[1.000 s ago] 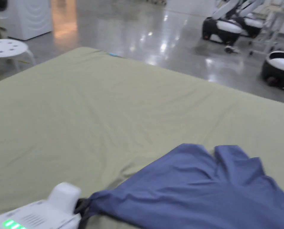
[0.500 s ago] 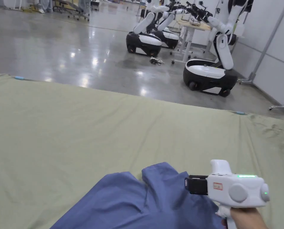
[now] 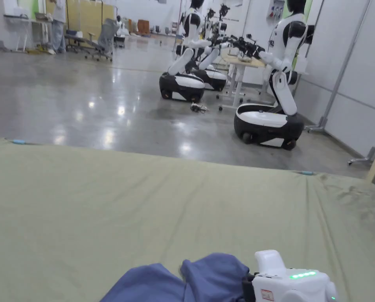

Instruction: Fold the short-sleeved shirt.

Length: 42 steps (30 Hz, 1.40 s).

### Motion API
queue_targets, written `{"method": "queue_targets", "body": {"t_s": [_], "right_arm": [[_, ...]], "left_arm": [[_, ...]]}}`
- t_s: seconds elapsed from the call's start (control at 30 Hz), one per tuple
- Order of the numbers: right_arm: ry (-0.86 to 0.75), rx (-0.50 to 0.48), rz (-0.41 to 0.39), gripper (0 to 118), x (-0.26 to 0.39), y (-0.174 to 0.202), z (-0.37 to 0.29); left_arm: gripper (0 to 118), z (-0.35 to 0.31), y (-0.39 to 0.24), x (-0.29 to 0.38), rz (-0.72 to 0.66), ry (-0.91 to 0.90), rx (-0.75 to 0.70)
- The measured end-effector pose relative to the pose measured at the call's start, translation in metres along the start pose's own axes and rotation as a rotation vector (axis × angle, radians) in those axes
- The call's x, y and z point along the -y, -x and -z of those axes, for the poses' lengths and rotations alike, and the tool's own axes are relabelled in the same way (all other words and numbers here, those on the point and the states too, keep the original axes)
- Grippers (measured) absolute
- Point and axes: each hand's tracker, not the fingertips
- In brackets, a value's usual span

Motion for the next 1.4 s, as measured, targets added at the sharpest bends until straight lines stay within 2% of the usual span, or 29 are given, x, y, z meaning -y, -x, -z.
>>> {"method": "queue_targets", "body": {"t_s": [0.1, 0.27, 0.33, 0.4, 0.53, 0.67, 0.77, 0.93, 1.07, 1.23, 1.4], "right_arm": [[-0.098, -0.036, 0.074, 7, -0.016, -0.013, -0.054], [-0.244, -0.021, 0.056, 7, -0.062, -0.034, -0.152], [-0.313, -0.029, 0.074, 7, -0.085, -0.045, -0.192], [-0.372, 0.018, 0.068, 7, -0.109, -0.056, -0.228], [-0.474, 0.057, 0.118, 7, -0.155, -0.087, -0.292], [-0.566, 0.134, 0.116, 7, -0.205, -0.110, -0.343], [-0.627, 0.137, 0.125, 7, -0.240, -0.124, -0.370], [-0.737, 0.157, 0.177, 7, -0.297, -0.140, -0.400], [-0.755, 0.204, 0.170, 7, -0.326, -0.142, -0.406], [-0.748, 0.173, 0.226, 7, -0.340, -0.147, -0.385], [-0.677, 0.150, 0.275, 7, -0.319, -0.152, -0.319]], "left_arm": [[5, -0.005, -0.004, -0.026, -0.044, -0.036, 0.057], [5, -0.008, -0.017, -0.109, -0.012, -0.143, 0.066], [5, -0.004, -0.027, -0.146, -0.005, -0.202, 0.089], [5, 0.001, -0.037, -0.178, 0.010, -0.227, 0.073], [5, -0.007, -0.077, -0.251, -0.035, -0.320, 0.110], [5, -0.010, -0.095, -0.321, 0.000, -0.388, 0.082], [5, -0.018, -0.113, -0.371, 0.032, -0.452, 0.048], [5, -0.051, -0.138, -0.444, 0.016, -0.537, 0.030], [5, -0.061, -0.143, -0.491, 0.005, -0.577, -0.002], [5, -0.055, -0.146, -0.496, -0.001, -0.588, -0.020], [5, -0.003, -0.135, -0.474, 0.027, -0.516, -0.105]]}}
